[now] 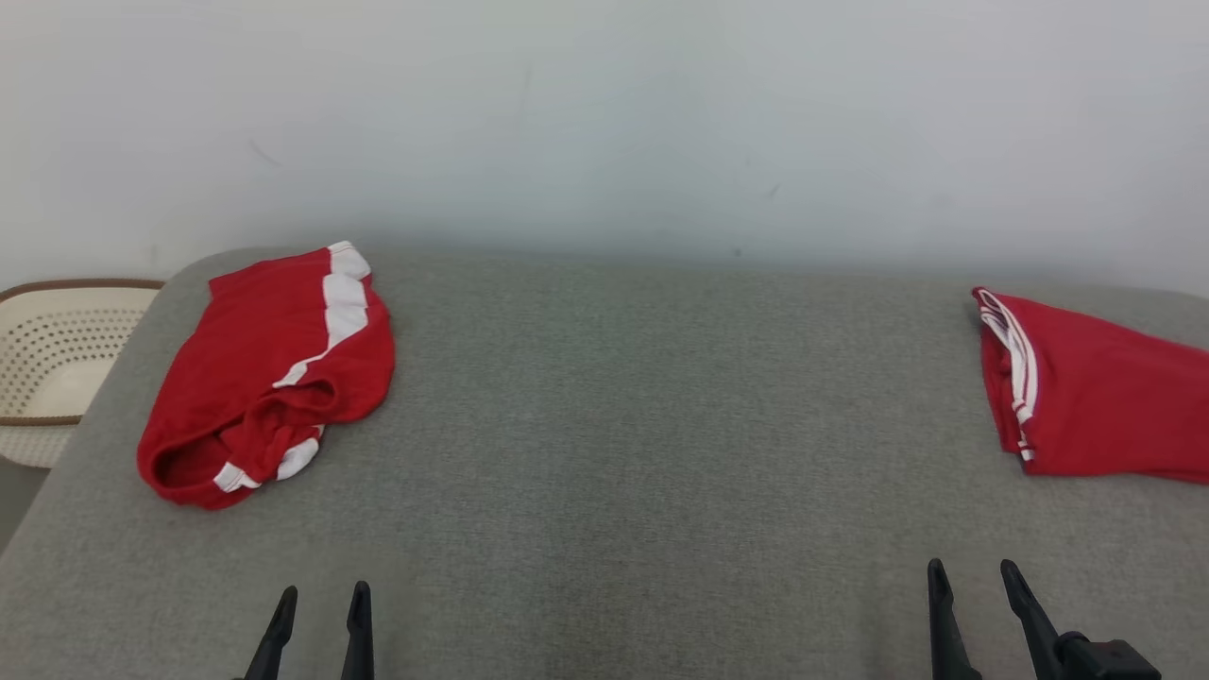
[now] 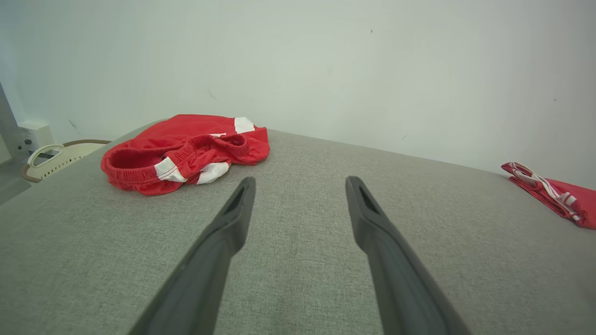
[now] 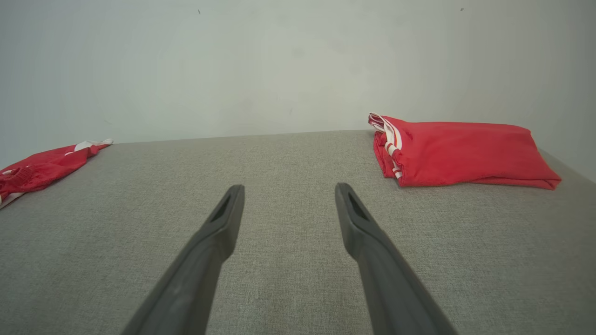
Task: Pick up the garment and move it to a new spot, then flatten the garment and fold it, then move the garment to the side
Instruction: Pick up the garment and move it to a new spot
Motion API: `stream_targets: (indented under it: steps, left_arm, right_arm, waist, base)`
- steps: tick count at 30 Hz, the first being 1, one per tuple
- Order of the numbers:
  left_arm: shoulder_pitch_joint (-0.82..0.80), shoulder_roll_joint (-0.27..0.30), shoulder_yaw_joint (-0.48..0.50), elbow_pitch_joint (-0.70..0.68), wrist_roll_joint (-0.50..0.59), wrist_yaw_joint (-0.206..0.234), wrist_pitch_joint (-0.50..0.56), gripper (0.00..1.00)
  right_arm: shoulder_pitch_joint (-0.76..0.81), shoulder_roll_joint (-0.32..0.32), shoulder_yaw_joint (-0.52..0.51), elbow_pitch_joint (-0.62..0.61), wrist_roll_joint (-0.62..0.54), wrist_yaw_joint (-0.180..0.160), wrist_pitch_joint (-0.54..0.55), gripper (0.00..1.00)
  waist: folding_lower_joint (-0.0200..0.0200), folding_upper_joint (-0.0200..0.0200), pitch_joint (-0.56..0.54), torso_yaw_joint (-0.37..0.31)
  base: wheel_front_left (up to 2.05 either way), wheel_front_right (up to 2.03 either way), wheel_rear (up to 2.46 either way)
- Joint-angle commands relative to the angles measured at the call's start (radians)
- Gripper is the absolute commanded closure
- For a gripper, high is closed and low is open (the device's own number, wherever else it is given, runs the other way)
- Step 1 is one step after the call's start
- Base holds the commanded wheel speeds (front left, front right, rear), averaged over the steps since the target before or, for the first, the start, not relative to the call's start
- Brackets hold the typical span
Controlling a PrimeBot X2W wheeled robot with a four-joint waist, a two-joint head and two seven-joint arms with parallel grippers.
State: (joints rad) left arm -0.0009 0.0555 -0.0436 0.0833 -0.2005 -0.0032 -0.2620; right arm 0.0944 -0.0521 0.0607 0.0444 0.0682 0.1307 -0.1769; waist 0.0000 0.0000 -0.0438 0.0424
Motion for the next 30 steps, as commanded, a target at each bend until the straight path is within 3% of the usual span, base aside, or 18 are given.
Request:
stream_targets:
  steps: [1, 17, 22, 30]
  left_arm:
    - [0.012, 0.009, 0.001, 0.003, 0.004, 0.001, -0.003, 0.00]
    - [0.038, 0.048, 0.017, -0.035, -0.004, 0.024, 0.036, 0.00]
    - [0.049, 0.056, 0.029, -0.048, -0.010, 0.038, 0.045, 0.00]
    - [0.064, 0.063, 0.045, -0.073, -0.024, 0.049, 0.046, 0.00]
  right_arm:
    - [0.016, 0.002, 0.001, 0.002, 0.013, 0.000, -0.006, 0.00]
    - [0.002, 0.003, 0.035, 0.059, 0.057, 0.000, -0.030, 0.00]
    - [-0.012, 0.002, 0.053, 0.081, 0.070, 0.000, -0.041, 0.00]
    - [-0.037, 0.002, 0.073, 0.104, 0.071, 0.000, -0.050, 0.00]
  waist:
    - [0.0000, 0.0000, -0.010, 0.075]
    - [0.0000, 0.0000, -0.039, 0.367]
    - [0.0000, 0.0000, -0.047, 0.415]
    - [0.0000, 0.0000, -0.037, 0.426]
  base:
    - [0.00, 0.00, 0.00]
    - [0.00, 0.00, 0.00]
    - [0.00, 0.00, 0.00]
    - [0.00, 0.00, 0.00]
